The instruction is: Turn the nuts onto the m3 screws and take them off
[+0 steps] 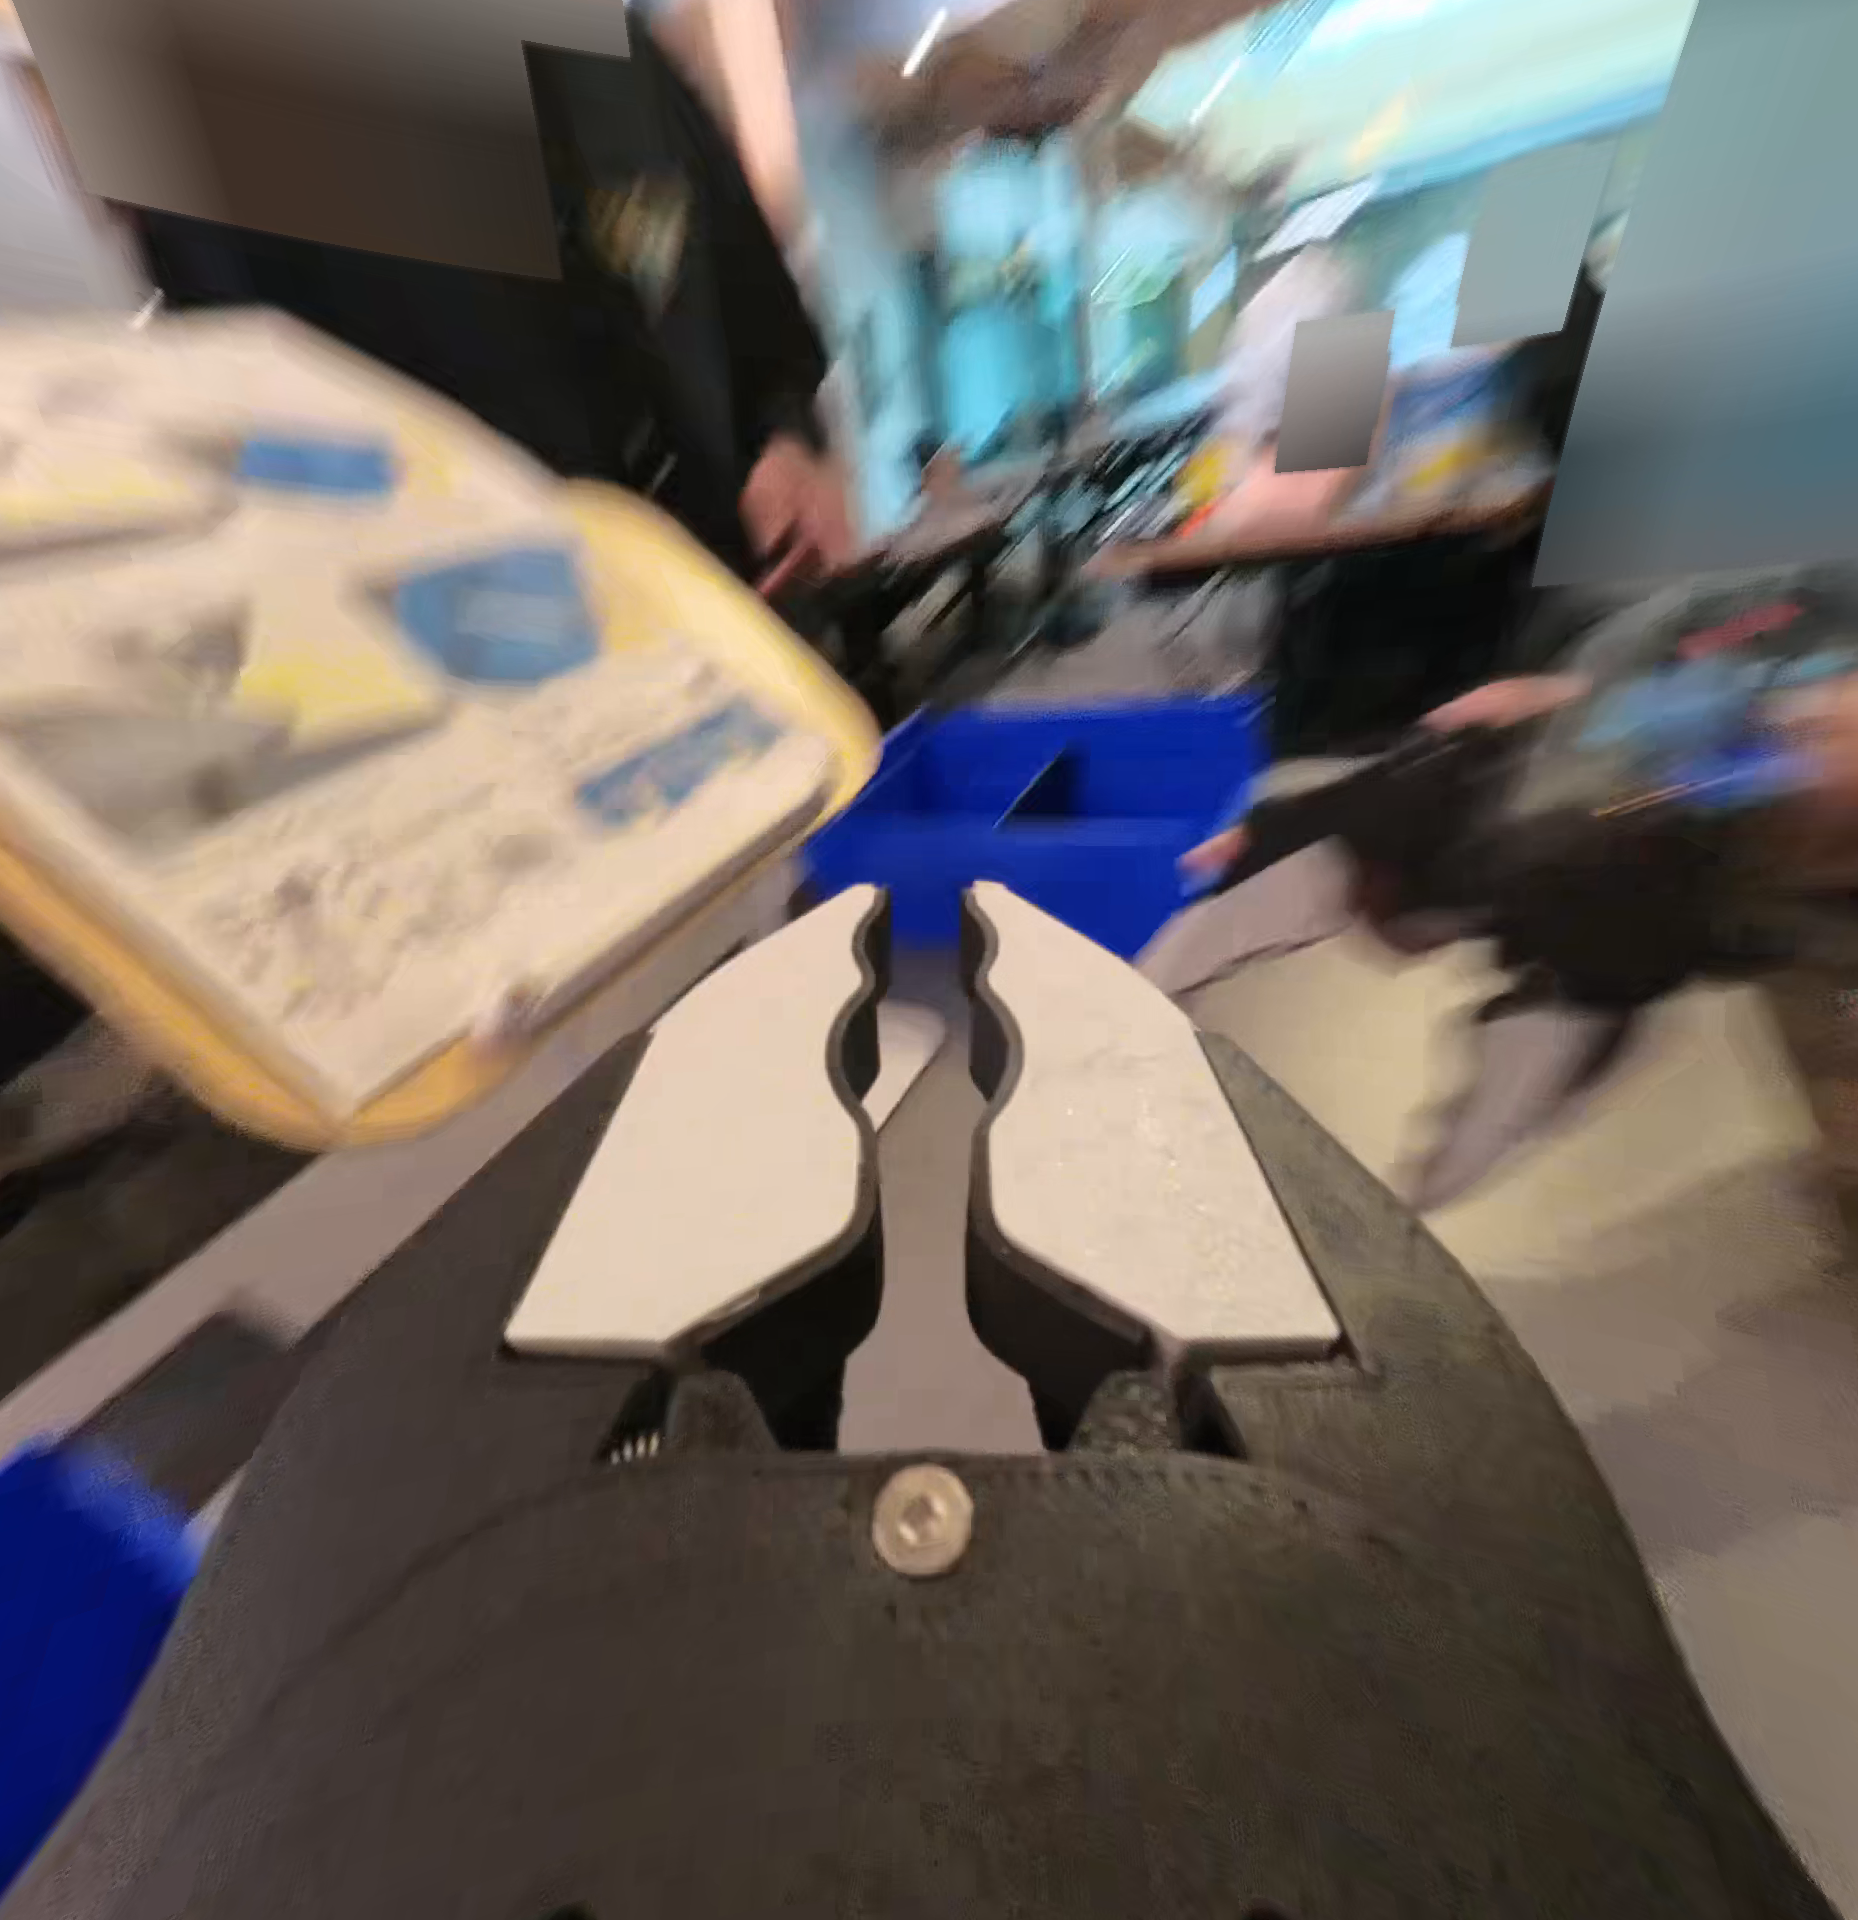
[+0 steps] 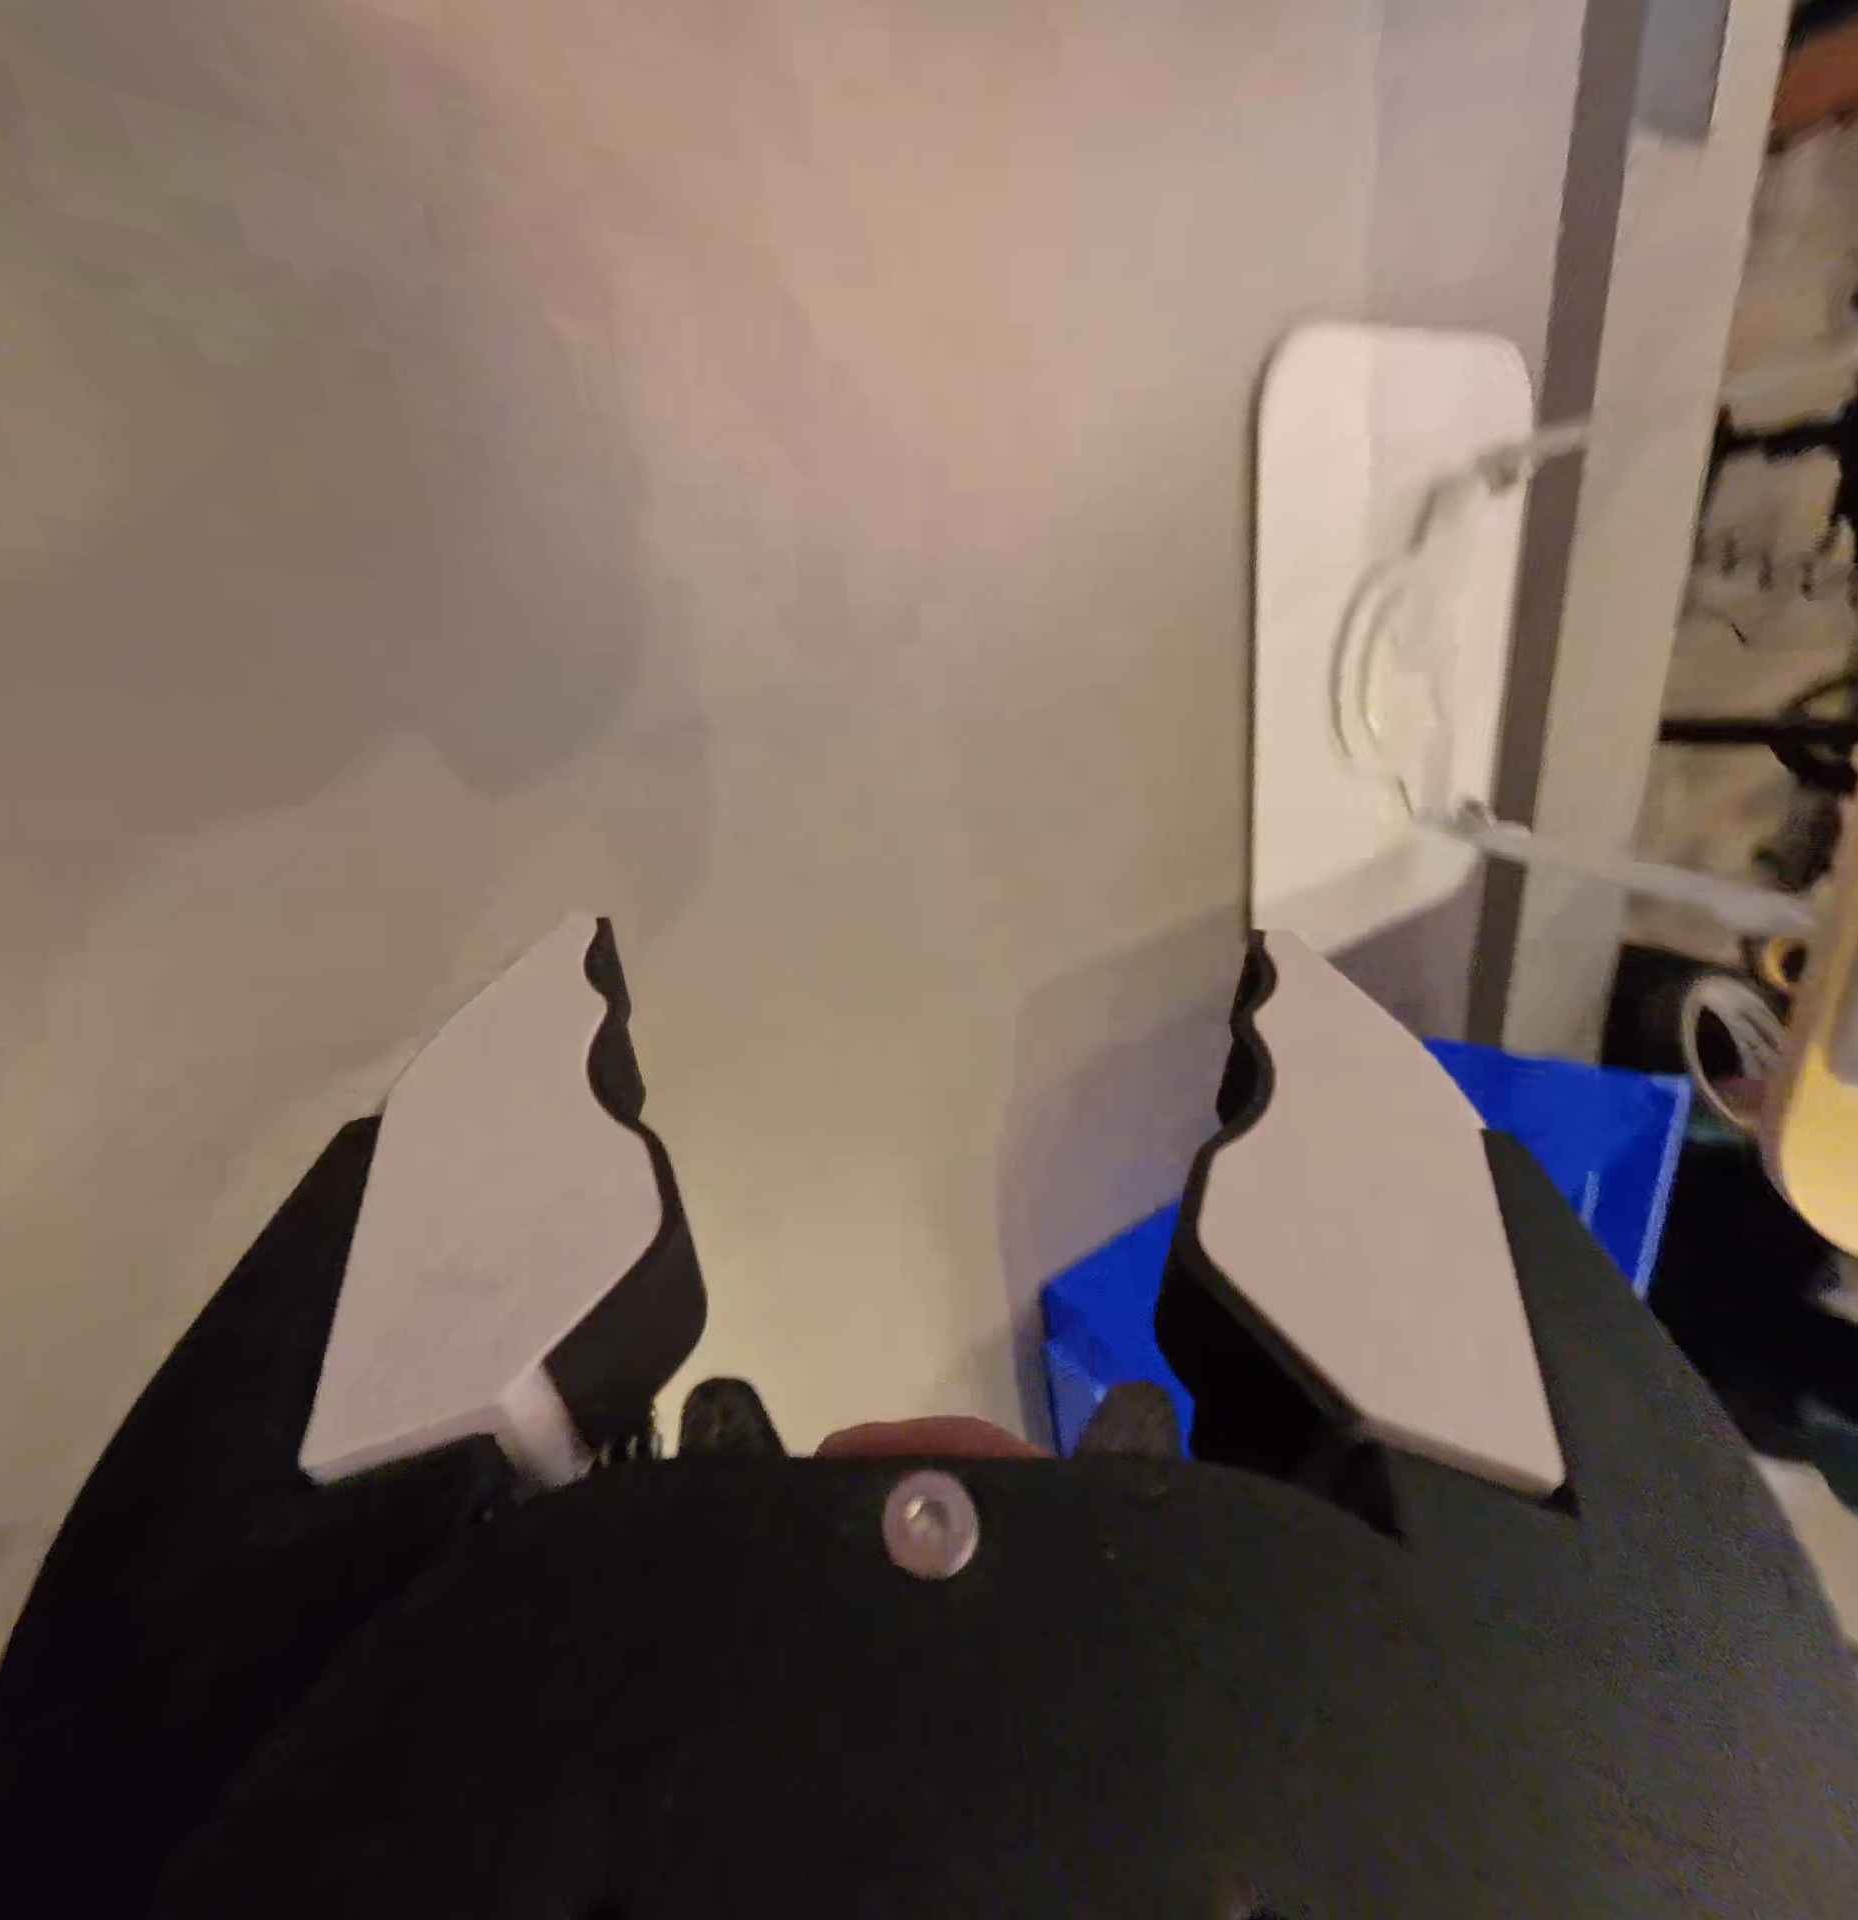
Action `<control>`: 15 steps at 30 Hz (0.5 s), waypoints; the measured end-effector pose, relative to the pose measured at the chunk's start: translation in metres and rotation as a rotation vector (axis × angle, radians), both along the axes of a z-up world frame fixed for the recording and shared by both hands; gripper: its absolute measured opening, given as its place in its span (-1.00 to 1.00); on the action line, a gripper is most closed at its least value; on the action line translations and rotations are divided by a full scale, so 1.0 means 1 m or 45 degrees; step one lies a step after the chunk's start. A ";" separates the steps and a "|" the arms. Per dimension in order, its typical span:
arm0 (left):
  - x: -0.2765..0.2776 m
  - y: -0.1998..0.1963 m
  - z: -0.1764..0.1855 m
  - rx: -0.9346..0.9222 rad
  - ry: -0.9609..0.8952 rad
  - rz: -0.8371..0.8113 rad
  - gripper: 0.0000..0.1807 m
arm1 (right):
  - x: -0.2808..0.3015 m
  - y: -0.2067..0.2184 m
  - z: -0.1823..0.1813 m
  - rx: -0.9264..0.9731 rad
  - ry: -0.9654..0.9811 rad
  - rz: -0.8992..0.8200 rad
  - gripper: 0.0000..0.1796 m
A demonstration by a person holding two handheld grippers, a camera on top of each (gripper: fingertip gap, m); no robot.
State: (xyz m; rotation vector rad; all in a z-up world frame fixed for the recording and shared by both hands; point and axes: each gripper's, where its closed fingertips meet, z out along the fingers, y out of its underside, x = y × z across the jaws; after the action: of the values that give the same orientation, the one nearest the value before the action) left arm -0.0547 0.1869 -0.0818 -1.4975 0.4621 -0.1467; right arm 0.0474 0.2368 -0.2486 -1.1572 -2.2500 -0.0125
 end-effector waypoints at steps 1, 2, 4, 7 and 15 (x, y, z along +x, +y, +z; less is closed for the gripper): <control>0.023 -0.024 0.025 0.084 -0.051 -0.160 -0.87 | -0.001 0.011 -0.002 0.043 -0.015 -0.040 0.22; 0.054 -0.049 0.046 0.157 -0.056 -0.341 -0.87 | -0.002 0.018 -0.004 0.065 -0.036 -0.063 0.22; 0.119 -0.082 0.063 0.282 0.100 -0.555 -0.77 | -0.010 0.025 -0.010 0.090 -0.070 -0.084 0.20; 0.206 -0.097 0.030 0.182 0.291 -0.815 -0.55 | -0.017 0.036 -0.015 0.185 -0.137 -0.129 0.21; 0.228 -0.041 -0.056 -0.042 0.802 -0.520 -0.23 | -0.014 0.033 -0.008 0.313 -0.144 -0.140 0.16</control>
State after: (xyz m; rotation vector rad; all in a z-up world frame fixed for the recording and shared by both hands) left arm 0.1731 0.1464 -0.1383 -1.4492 1.2772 0.0043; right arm 0.0332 0.2695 -0.2570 -1.1689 -2.2037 -0.3961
